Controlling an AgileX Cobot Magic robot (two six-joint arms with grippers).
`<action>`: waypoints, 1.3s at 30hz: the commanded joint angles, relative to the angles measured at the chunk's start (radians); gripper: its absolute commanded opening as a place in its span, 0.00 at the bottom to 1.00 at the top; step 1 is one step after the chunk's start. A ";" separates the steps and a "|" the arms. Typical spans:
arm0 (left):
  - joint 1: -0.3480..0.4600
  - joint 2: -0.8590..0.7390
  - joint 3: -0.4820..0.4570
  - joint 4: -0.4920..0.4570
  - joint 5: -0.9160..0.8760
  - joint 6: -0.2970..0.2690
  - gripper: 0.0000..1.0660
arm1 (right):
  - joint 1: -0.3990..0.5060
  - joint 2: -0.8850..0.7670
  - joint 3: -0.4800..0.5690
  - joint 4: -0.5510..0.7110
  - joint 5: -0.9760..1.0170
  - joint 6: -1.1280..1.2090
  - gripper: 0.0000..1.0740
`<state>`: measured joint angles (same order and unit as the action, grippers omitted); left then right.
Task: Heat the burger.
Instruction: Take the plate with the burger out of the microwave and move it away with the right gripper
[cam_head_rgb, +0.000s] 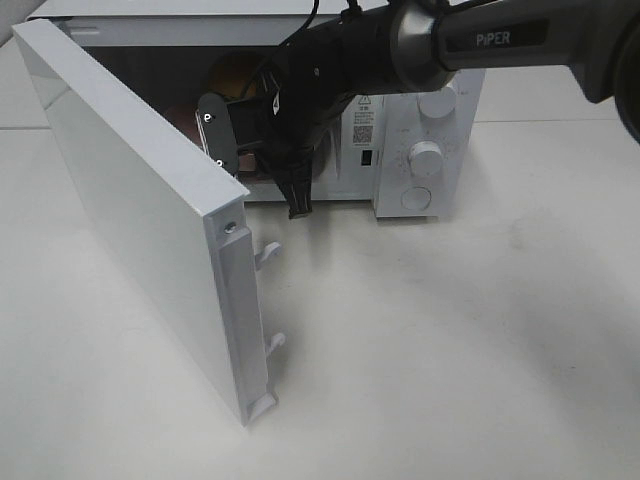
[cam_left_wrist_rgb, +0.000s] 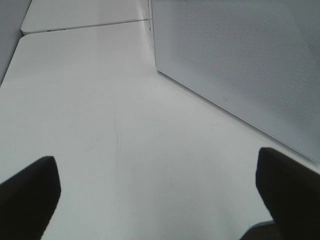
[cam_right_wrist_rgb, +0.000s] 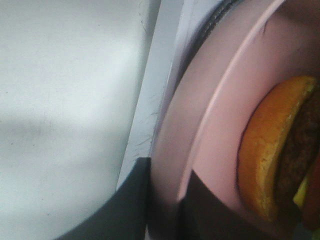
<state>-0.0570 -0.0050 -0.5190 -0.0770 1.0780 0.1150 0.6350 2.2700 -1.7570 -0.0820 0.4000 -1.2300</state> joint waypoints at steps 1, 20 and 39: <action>0.001 -0.016 0.003 -0.007 -0.008 -0.002 0.94 | -0.003 -0.054 0.036 0.017 -0.088 -0.053 0.00; 0.001 -0.016 0.003 -0.007 -0.008 -0.002 0.94 | -0.006 -0.201 0.243 0.211 -0.225 -0.395 0.00; 0.001 -0.016 0.003 -0.008 -0.008 -0.002 0.94 | -0.033 -0.346 0.420 0.321 -0.243 -0.583 0.00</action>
<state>-0.0570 -0.0050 -0.5190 -0.0770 1.0780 0.1150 0.6100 1.9540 -1.3320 0.2240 0.2290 -1.7840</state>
